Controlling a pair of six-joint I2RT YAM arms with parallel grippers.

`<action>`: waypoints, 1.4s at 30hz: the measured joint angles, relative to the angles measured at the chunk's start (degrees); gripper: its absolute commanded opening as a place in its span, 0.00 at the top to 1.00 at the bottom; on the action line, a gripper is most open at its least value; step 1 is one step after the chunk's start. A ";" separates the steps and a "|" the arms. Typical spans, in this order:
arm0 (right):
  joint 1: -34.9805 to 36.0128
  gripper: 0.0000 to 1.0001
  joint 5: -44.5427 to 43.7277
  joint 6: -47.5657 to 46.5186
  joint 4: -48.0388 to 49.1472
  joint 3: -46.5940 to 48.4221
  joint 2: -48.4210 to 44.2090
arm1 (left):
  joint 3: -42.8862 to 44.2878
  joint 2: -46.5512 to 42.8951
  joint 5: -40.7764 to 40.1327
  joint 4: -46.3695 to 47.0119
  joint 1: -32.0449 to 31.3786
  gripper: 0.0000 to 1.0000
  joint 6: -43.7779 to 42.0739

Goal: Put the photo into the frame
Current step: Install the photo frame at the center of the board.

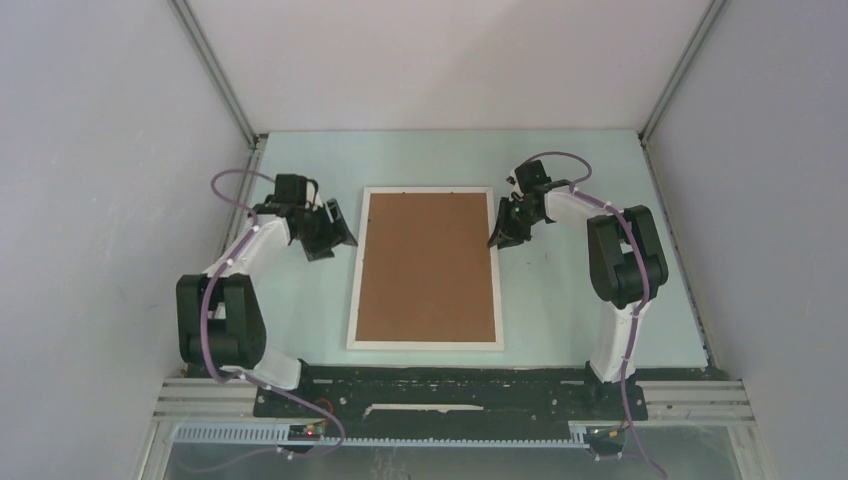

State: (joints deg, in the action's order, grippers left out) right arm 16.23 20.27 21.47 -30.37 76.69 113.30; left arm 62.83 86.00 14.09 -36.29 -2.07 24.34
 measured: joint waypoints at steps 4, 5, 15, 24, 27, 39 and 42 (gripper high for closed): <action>0.00 1.00 0.20 -0.22 0.11 0.00 0.00 | -6.75 2.75 4.70 1.90 1.22 0.36 -0.42; 0.00 1.00 0.26 -0.24 0.13 -0.02 0.00 | -7.56 3.61 5.51 2.25 1.18 0.38 -0.61; 0.00 1.00 0.76 -0.48 0.50 -0.07 0.04 | -8.02 9.90 7.78 6.08 2.89 0.55 -0.98; 0.00 1.00 0.94 -0.59 0.66 -0.11 0.07 | -6.43 11.65 9.09 5.44 3.54 0.53 -0.85; 0.00 1.00 0.96 -0.59 0.68 -0.13 0.07 | -5.86 12.22 9.03 5.22 3.54 0.52 -0.83; 0.00 1.00 1.01 -0.63 0.70 -0.13 0.09 | -4.98 13.38 9.66 5.14 3.82 0.51 0.02; 0.00 1.00 1.01 -0.63 0.70 -0.13 0.09 | -4.98 13.77 10.40 5.18 4.26 0.51 0.61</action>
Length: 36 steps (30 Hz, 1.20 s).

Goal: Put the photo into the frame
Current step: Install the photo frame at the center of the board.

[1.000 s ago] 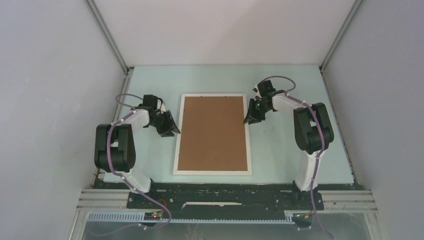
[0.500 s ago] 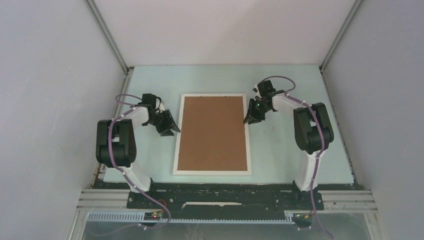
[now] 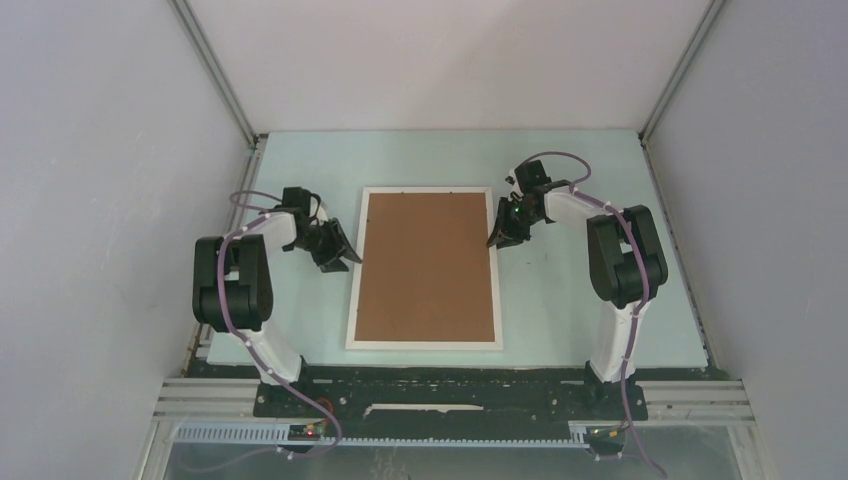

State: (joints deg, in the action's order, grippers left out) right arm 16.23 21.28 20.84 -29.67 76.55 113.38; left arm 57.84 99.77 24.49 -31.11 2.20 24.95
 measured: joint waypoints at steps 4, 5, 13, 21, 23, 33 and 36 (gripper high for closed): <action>0.00 1.00 0.02 0.00 0.00 0.00 0.00 | 0.00 0.26 0.66 0.15 0.33 0.50 0.52; 0.00 1.00 0.02 0.00 0.00 0.00 0.00 | 0.02 0.33 0.76 0.15 0.35 0.50 0.55; 0.00 1.00 0.04 -0.04 0.04 0.00 0.00 | 0.87 1.09 1.14 -0.61 0.52 0.50 0.50; 0.00 1.00 0.04 -0.17 0.31 0.00 0.00 | 3.08 2.49 0.39 -2.60 -0.11 0.50 0.24; 0.00 1.00 0.02 -0.17 0.35 0.00 0.00 | 4.31 2.91 -0.90 -3.76 -0.85 0.51 -0.15; -0.02 1.00 -0.22 -0.17 0.35 0.00 0.00 | 12.81 5.86 -11.26 -11.98 -6.93 0.50 -3.13; -0.02 1.00 -0.24 -0.17 0.35 0.00 0.00 | 15.10 6.73 -15.08 -14.16 -9.18 0.50 -4.09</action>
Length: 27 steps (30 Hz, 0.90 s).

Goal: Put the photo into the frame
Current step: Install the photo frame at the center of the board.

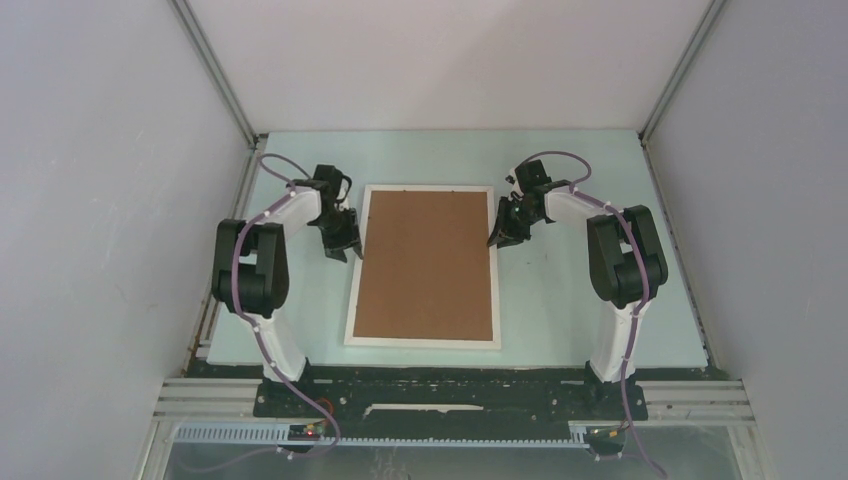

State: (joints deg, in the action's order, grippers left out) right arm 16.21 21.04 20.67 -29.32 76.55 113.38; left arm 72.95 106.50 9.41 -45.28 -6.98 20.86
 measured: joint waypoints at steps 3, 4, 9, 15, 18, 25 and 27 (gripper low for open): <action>0.00 1.00 0.00 -0.02 0.00 0.00 0.00 | 1.55 0.74 -2.82 -1.46 -1.81 0.50 -0.42; 0.00 1.00 0.00 -0.02 0.00 0.00 0.00 | 2.03 1.01 -3.78 -1.92 -2.43 0.50 -0.50; 0.00 1.00 -0.02 -0.02 0.00 0.00 0.00 | 5.62 4.04 -7.10 -3.17 -6.88 0.49 -0.02; 0.00 1.00 -0.15 -0.09 -0.02 0.00 0.00 | 9.07 6.34 -10.60 -5.84 -9.79 0.47 0.39; 0.00 1.00 -0.13 -0.17 -0.02 0.00 0.00 | 8.70 5.66 -11.30 -5.46 -10.10 0.41 0.72; 0.00 1.00 -0.11 -0.22 -0.02 0.00 0.00 | 3.76 0.96 -12.39 -0.57 -11.69 0.32 0.50; 0.04 1.00 -0.02 -0.20 0.04 0.00 0.00 | 0.44 -2.73 -10.93 1.09 -11.34 0.32 0.61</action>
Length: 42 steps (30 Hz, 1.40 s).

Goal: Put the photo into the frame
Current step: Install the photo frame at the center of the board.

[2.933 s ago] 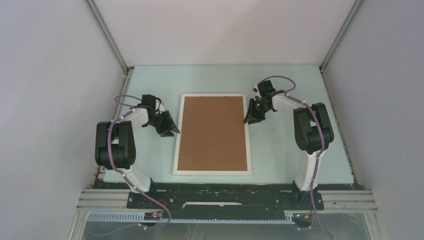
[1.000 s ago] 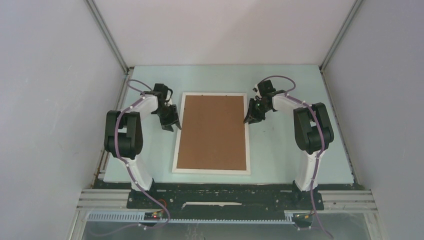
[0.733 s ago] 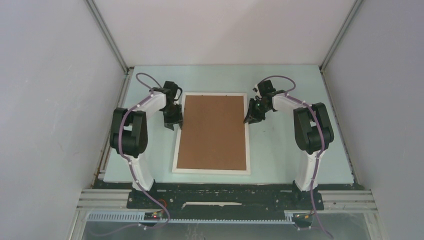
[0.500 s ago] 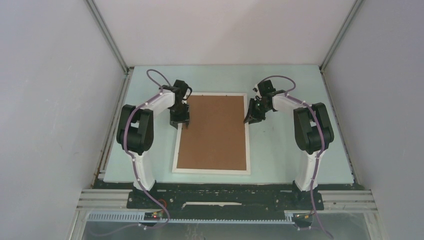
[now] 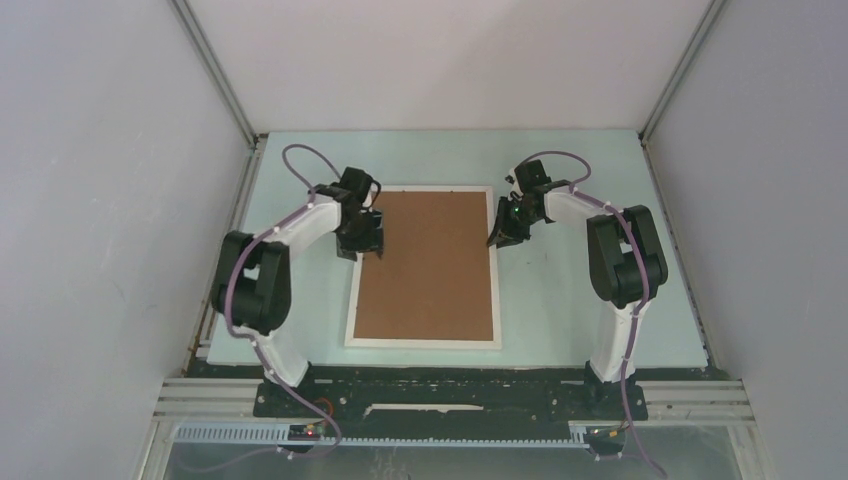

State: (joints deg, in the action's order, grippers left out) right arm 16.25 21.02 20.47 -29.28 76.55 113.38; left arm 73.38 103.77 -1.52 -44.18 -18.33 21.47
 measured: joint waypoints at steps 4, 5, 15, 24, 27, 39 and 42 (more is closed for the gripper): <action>-0.09 1.00 -0.07 0.70 0.04 0.00 0.00 | -7.26 -10.47 4.20 1.57 2.38 0.30 0.09; -0.17 1.00 -0.04 0.98 0.07 -0.04 0.00 | -9.07 -13.27 5.20 2.03 3.61 0.30 0.09; -3.26 1.00 3.23 6.99 2.69 -1.90 0.00 | -22.64 -22.67 14.88 8.13 13.53 0.40 1.81; -4.55 1.00 3.96 5.68 3.34 -0.74 1.03 | -31.43 -22.16 21.64 11.96 15.67 0.30 4.02; -4.55 1.00 4.04 5.33 3.34 -0.72 1.05 | -31.61 -23.08 21.90 11.41 14.99 0.29 4.07; -5.73 1.00 2.91 5.35 3.41 1.68 2.12 | -28.33 -14.19 24.09 21.57 12.39 0.49 9.73; -6.21 1.00 2.01 5.33 3.39 2.03 2.23 | -23.89 -9.79 24.65 22.56 10.73 0.55 10.91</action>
State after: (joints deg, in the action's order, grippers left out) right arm 10.04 23.03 25.80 -25.89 78.59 115.61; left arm 49.50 93.97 23.14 -21.63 -7.60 32.38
